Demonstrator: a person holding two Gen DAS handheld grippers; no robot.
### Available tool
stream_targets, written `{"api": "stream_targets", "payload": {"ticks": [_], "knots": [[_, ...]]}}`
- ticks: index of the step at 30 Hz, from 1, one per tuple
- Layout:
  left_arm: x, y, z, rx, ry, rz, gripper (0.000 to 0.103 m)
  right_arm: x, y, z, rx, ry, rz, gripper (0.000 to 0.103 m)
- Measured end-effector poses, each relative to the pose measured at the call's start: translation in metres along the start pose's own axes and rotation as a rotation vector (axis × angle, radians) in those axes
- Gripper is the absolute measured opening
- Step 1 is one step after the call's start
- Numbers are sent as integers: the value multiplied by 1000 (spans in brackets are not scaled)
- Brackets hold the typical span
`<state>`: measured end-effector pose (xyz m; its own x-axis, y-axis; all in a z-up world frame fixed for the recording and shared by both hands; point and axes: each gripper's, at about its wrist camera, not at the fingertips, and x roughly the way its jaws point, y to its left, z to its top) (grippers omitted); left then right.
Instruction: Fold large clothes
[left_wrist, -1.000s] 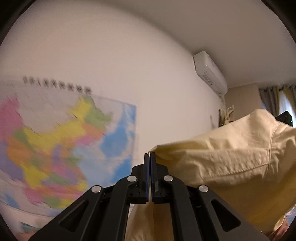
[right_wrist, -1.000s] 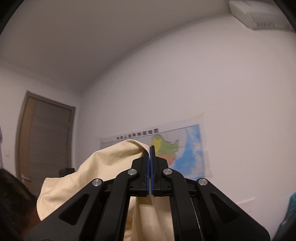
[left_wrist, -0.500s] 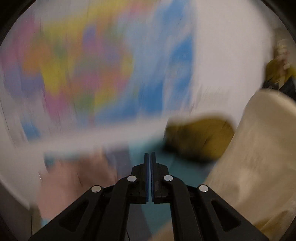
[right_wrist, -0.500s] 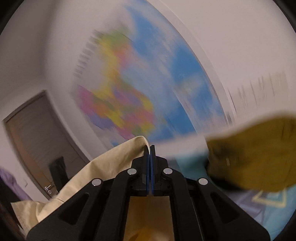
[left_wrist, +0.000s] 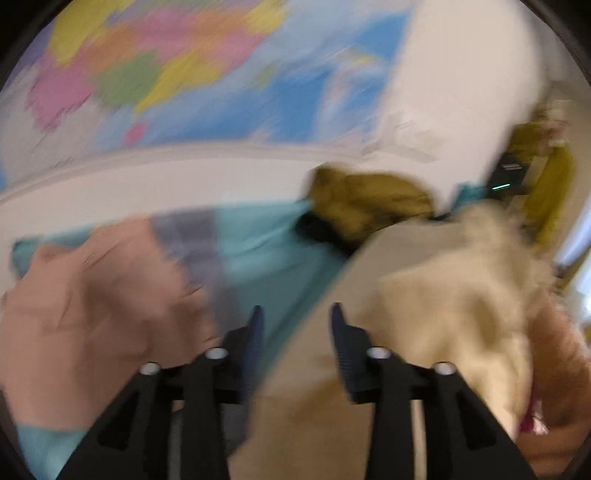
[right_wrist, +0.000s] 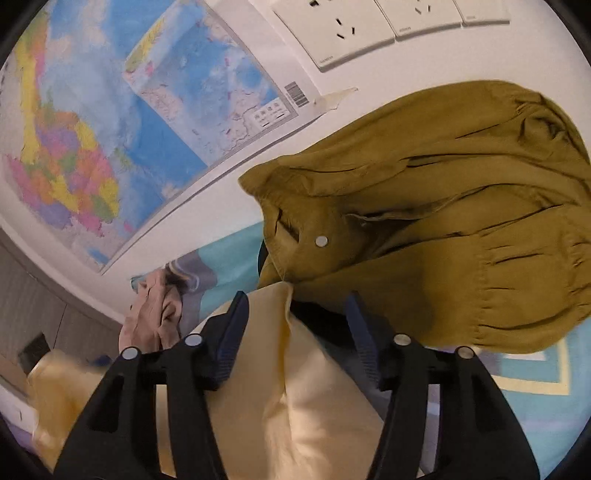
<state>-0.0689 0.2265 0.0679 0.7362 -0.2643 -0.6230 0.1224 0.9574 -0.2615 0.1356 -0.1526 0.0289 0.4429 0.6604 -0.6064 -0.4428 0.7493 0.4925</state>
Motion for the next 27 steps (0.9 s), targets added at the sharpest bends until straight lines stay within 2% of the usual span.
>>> {"api": "stream_targets", "payload": {"ticks": [1, 2, 3, 5, 6, 8, 10, 12, 13, 15, 17, 20, 23, 25, 26, 27], "knots": [[-7, -11, -1, 46, -13, -38, 55, -8, 1, -5, -27, -1, -12, 64], [-8, -19, -1, 84, -19, -49, 66, -17, 2, -17, -65, 7, -33, 74], [-6, -29, -3, 126, -14, -46, 74, -21, 3, -22, -87, 18, -47, 79], [11, -45, -9, 201, 41, -28, 75, -25, 3, -41, -123, 64, -38, 84], [25, -50, -13, 236, 79, 8, 75, -21, 2, -53, -146, 122, -33, 85], [54, -52, -18, 252, 161, 56, 75, -13, -2, -67, -163, 165, -64, 86], [74, -44, -23, 214, 227, 45, 67, -6, -8, -80, -161, 212, -53, 86], [81, -35, -24, 178, 252, 39, 43, -4, -8, -87, -167, 239, -21, 87], [81, -30, -24, 164, 253, 38, 37, -5, -10, -89, -164, 237, -8, 87], [77, -23, -23, 149, 242, 62, 12, -12, -19, -88, -131, 226, -4, 88], [69, -13, -21, 117, 218, 70, 7, -23, -25, -89, -112, 212, 1, 88], [55, 5, -14, 48, 176, 92, 4, -44, -17, -97, -164, 205, 46, 88], [52, 20, -5, 0, 161, 115, 4, -32, 9, -108, -335, 241, -92, 88], [56, 22, -4, -2, 180, 112, 5, -15, 12, -108, -337, 277, -122, 87], [60, 23, -4, -9, 193, 110, 6, -6, 12, -108, -342, 297, -136, 77], [63, 22, -5, -6, 200, 115, 7, 3, 12, -108, -363, 314, -153, 55]]}}
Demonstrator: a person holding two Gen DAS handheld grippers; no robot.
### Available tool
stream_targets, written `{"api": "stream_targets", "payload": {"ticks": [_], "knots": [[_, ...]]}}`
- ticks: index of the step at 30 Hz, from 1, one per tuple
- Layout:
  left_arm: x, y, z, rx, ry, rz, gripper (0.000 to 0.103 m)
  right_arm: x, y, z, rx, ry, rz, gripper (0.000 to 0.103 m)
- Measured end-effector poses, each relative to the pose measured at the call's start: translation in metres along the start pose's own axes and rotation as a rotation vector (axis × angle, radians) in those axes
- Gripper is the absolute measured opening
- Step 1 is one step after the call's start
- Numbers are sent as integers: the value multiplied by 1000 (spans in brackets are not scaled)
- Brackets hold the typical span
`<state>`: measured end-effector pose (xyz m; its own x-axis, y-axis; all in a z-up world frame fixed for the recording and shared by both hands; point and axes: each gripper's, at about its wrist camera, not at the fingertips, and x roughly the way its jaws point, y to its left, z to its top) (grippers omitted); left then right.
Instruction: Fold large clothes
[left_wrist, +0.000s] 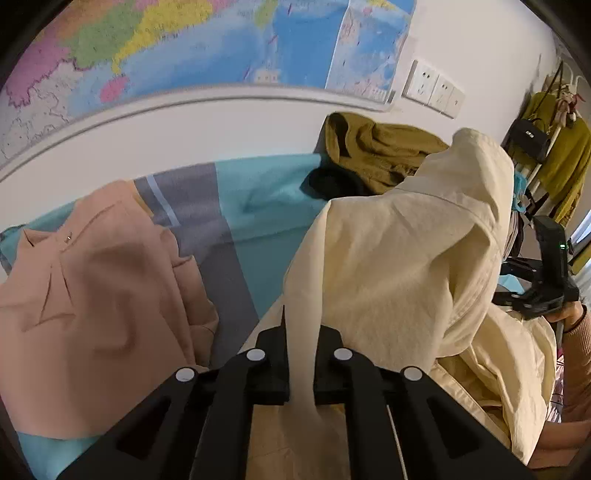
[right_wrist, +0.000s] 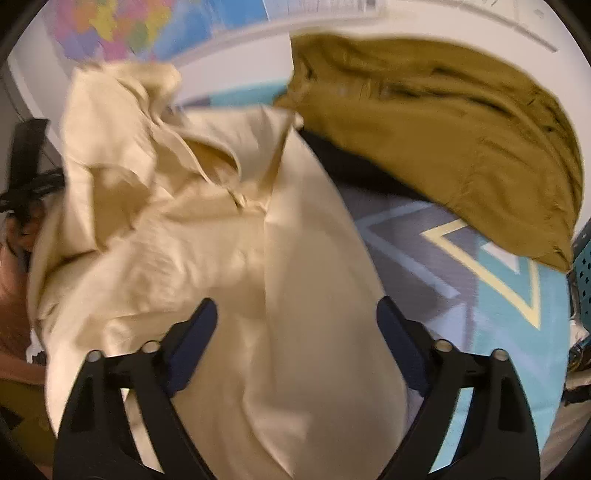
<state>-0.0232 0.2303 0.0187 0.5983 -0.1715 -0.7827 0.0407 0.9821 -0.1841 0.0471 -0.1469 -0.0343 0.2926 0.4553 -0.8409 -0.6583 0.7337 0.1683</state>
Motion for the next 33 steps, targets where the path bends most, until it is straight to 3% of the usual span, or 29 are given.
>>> {"api": "stream_targets", "payload": {"ticks": [1, 2, 3, 6, 9, 10, 13, 14, 17, 19, 20, 22, 25, 27, 31, 32, 33], "knots": [[3, -2, 0, 8, 6, 3, 7, 5, 1, 3, -15, 17, -16, 37], [6, -2, -1, 7, 16, 8, 6, 4, -1, 5, -16, 15, -23, 4], [8, 0, -1, -2, 22, 13, 4, -4, -4, 10, -5, -17, -27, 2], [-1, 13, 5, -51, -14, 38, 3, -65, -13, 26, -5, -178, -37, 1], [-24, 28, 19, -112, -91, 48, 3, -134, -37, 42, 22, -333, -121, 1], [-28, 31, 22, -130, -103, 50, 3, -141, -43, 45, 38, -346, -148, 1], [-21, 37, 32, -150, -77, 90, 10, -131, -79, 56, 137, -301, -235, 2], [-14, 37, 33, -156, -59, 102, 16, -110, -92, 58, 161, -222, -270, 5], [12, 39, 33, -147, 28, 175, 42, -69, -104, 58, 223, -130, -376, 45], [16, 37, 30, -107, 33, 208, 44, -69, -96, 52, 245, -169, -308, 48], [15, 36, 27, -91, 32, 209, 48, -74, -85, 50, 232, -201, -270, 55], [7, 35, 22, -84, 24, 149, 54, -89, -50, 44, 139, -264, -184, 63], [-7, 22, 16, -22, 1, 93, 60, -84, -1, 36, 40, -212, -25, 82], [-10, 11, 11, 38, 1, 105, 72, -66, 29, 26, -10, -111, 27, 83], [7, -1, -5, 94, 76, 133, 71, -43, 54, -4, -18, 8, 42, 81], [14, -2, -10, 100, 104, 134, 67, -42, 56, -11, -35, 16, 14, 63], [19, -1, -13, 101, 121, 130, 58, -44, 58, -16, -58, 13, 2, 37]]}}
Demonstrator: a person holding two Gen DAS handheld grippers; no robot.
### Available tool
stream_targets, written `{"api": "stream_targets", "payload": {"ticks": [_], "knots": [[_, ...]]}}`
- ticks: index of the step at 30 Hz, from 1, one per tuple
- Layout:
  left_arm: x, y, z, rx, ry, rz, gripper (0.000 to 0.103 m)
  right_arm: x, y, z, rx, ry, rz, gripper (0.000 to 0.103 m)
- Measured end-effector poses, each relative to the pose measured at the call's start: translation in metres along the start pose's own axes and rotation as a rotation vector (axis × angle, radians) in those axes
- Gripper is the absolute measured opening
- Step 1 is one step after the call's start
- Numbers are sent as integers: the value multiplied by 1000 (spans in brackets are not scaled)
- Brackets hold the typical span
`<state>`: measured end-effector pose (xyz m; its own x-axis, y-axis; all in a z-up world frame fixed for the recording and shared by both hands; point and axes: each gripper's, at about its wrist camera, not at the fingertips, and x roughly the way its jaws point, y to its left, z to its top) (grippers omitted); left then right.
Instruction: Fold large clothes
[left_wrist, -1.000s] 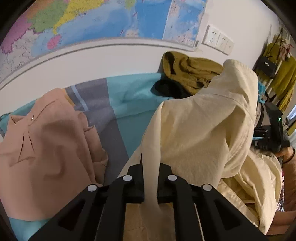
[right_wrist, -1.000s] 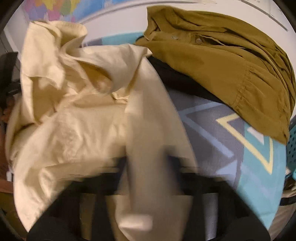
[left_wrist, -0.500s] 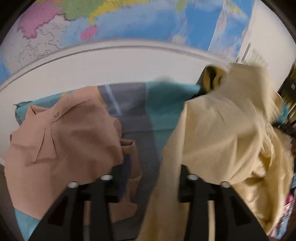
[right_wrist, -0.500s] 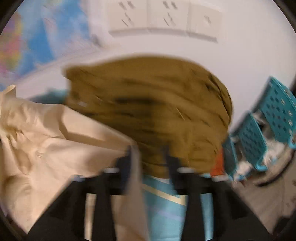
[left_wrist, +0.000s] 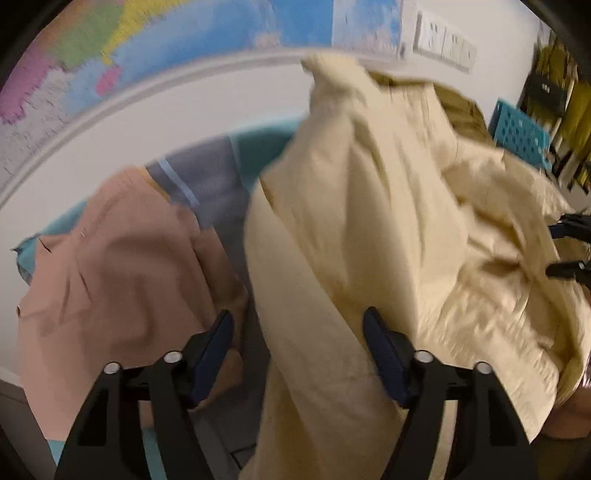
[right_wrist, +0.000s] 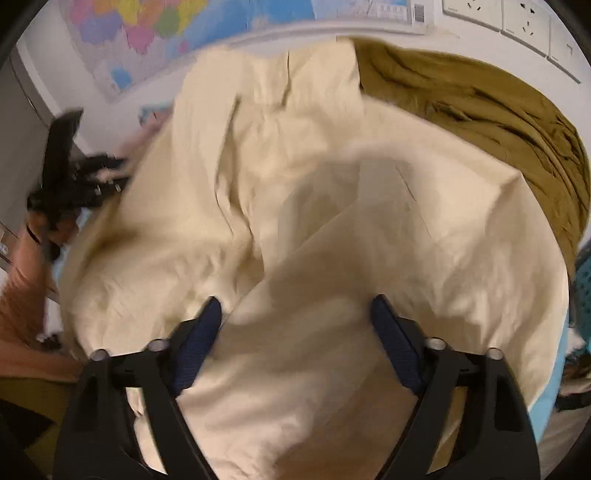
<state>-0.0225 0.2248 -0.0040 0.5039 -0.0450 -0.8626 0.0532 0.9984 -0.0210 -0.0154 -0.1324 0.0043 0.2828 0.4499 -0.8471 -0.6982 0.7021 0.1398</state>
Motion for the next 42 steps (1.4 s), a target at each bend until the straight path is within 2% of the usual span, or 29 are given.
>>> {"api": "stream_targets", "payload": {"ticks": [1, 2, 3, 5, 9, 11, 12, 13, 16, 17, 18, 20, 22, 24, 26, 27, 28, 29, 30, 32, 33, 34, 35, 36, 37, 38, 39, 41, 42], "knots": [[4, 1, -2, -2, 14, -13, 51, -3, 0, -2, -8, -7, -15, 25], [9, 3, -5, -15, 33, -45, 28, -11, -2, -3, -7, -24, -34, 5], [10, 5, -5, -29, 39, -60, 17, -30, -8, -3, 11, -67, -32, 4], [0, 9, -5, -46, -6, -59, 8, -73, -17, 2, 26, -155, -49, 4], [-36, 21, 2, -110, -110, -76, 6, -176, -39, 17, 24, -338, -210, 3], [-48, 26, 6, -130, -150, -59, 6, -210, -63, 19, 81, -412, -244, 3], [-50, 27, 7, -132, -154, -49, 6, -214, -76, 20, 103, -418, -265, 3], [-48, 27, 8, -130, -149, -42, 6, -212, -92, 20, 152, -418, -294, 3], [-29, 26, 11, -146, -107, -22, 7, -173, -150, 11, 299, -324, -327, 5], [-21, 24, 13, -147, -84, -13, 10, -145, -169, 7, 333, -250, -371, 6], [-14, 25, 13, -150, -69, -9, 18, -126, -174, 4, 325, -194, -408, 13], [-10, 26, 12, -136, -59, -15, 28, -89, -183, 2, 353, -93, -404, 22], [-11, 28, 12, -129, -63, -17, 40, -85, -174, 7, 322, -119, -443, 38], [-19, 34, 13, -143, -79, -57, 66, -104, -159, 17, 285, -250, -444, 68], [-24, 42, 15, -155, -98, -83, 70, -109, -138, 35, 224, -331, -387, 74], [-24, 44, 17, -162, -95, -69, 72, -109, -129, 42, 188, -347, -356, 76], [-21, 45, 18, -168, -90, -59, 73, -104, -121, 53, 156, -357, -316, 78], [-17, 46, 20, -174, -78, -65, 74, -89, -109, 68, 114, -355, -237, 84], [-12, 44, 22, -177, -63, -89, 74, -76, -100, 79, 88, -341, -196, 85], [1, 38, 24, -166, -27, -141, 74, -37, -87, 107, 28, -277, -143, 85], [7, 33, 25, -152, -16, -141, 72, -19, -86, 117, 8, -243, -115, 85], [12, 26, 25, -131, -7, -141, 66, -3, -81, 127, -2, -218, -108, 84], [18, 19, 25, -104, 3, -155, 39, 18, -78, 139, -20, -189, -121, 84], [23, 15, 25, -106, 12, -168, 11, 28, -79, 146, -31, -169, -114, 82], [24, 14, 26, -115, 14, -169, 8, 40, -78, 150, -37, -144, -93, 77], [21, 10, 26, -110, -9, -137, 5, 50, -77, 155, -43, -118, -60, 46], [15, 9, 27, -103, -35, -103, 4, 51, -71, 154, -42, -112, -46, 23], [-15, 16, 30, -136, -129, -112, 4, 36, -60, 154, -80, -158, -3, 10], [-26, 18, 33, -145, -155, -101, 3, 21, -50, 155, -119, -205, -4, 8]]}}
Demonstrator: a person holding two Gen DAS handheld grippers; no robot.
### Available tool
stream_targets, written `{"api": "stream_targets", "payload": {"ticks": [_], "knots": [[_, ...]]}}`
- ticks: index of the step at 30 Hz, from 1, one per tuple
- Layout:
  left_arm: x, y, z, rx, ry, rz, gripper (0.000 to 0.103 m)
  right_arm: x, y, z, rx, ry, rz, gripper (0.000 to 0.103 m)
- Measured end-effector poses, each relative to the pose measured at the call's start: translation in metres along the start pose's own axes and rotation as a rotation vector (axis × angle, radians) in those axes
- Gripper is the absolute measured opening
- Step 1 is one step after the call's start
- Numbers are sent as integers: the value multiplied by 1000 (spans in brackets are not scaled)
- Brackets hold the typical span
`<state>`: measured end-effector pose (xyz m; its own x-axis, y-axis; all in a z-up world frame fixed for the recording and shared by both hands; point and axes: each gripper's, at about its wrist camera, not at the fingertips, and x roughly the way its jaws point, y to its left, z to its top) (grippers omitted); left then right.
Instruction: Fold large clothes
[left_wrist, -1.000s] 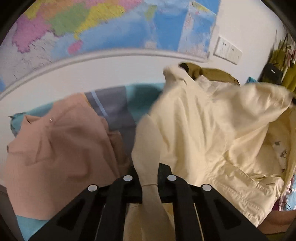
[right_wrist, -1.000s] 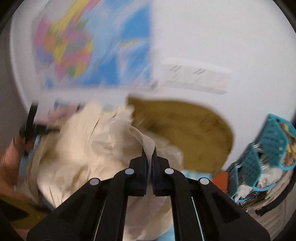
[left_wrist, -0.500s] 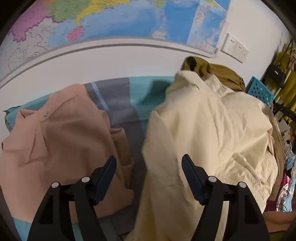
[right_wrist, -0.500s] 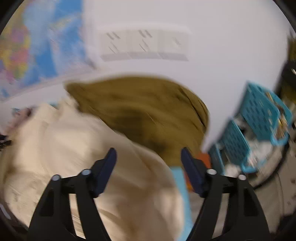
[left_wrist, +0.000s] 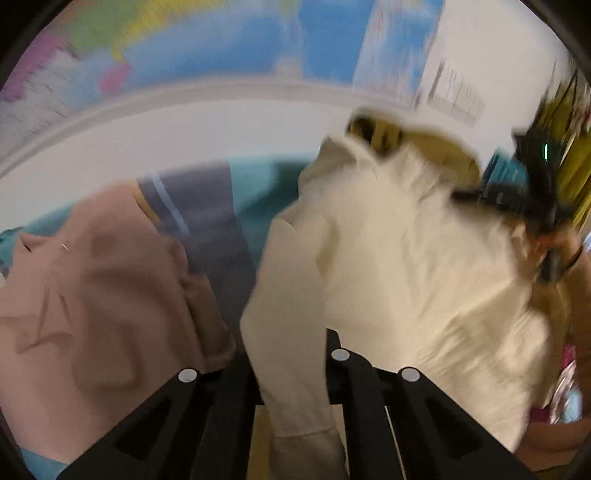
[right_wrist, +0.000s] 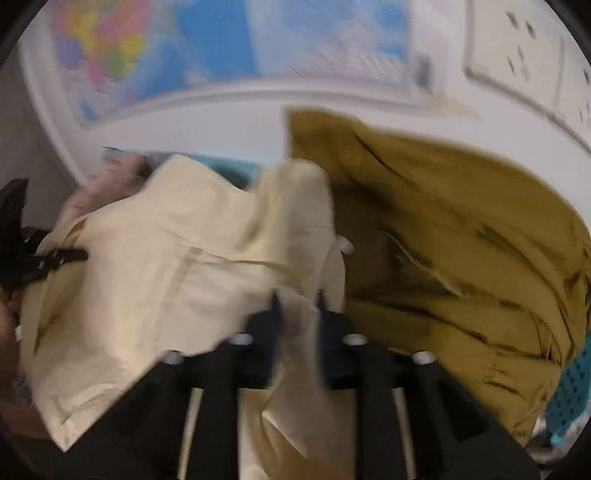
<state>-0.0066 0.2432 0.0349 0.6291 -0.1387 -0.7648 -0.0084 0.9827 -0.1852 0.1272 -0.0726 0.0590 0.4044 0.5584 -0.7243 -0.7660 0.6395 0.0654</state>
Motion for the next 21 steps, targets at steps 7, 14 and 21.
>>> {"api": "stream_targets", "payload": {"ticks": [7, 14, 21], "knots": [[-19, -13, 55, 72, -118, 132, 6, -49, 0, 45, 18, -261, -145, 8], [31, -6, 39, 31, 29, 286, 40, 39, -20, 29, 107, -94, -283, 18], [-48, -38, -42, 99, -28, 197, 74, -46, -2, -1, 156, -252, -159, 58]]}}
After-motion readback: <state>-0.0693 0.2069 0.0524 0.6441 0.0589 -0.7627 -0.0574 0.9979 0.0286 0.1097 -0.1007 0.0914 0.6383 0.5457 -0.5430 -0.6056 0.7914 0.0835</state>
